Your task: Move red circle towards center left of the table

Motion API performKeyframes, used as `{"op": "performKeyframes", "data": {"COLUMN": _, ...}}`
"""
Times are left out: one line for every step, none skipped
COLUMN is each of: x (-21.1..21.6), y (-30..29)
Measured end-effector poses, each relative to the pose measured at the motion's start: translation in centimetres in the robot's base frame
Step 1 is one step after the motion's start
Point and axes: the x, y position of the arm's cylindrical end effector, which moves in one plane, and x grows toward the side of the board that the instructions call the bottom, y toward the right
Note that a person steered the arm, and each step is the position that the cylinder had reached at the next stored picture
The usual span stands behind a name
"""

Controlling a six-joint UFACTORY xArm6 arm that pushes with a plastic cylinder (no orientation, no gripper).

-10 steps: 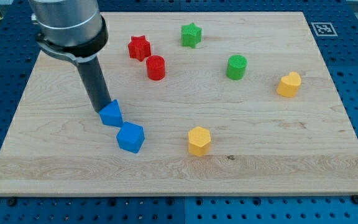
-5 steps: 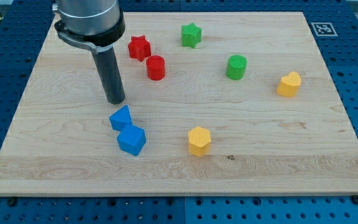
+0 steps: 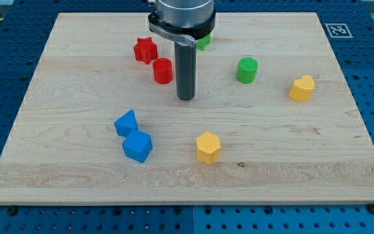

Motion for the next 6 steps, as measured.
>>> {"op": "performKeyframes", "data": {"x": 0.0, "y": 0.1}}
{"op": "performKeyframes", "data": {"x": 0.0, "y": 1.7}}
{"op": "performKeyframes", "data": {"x": 0.0, "y": 1.8}}
{"op": "performKeyframes", "data": {"x": -0.5, "y": 1.8}}
{"op": "performKeyframes", "data": {"x": -2.0, "y": 1.8}}
{"op": "performKeyframes", "data": {"x": -3.1, "y": 0.1}}
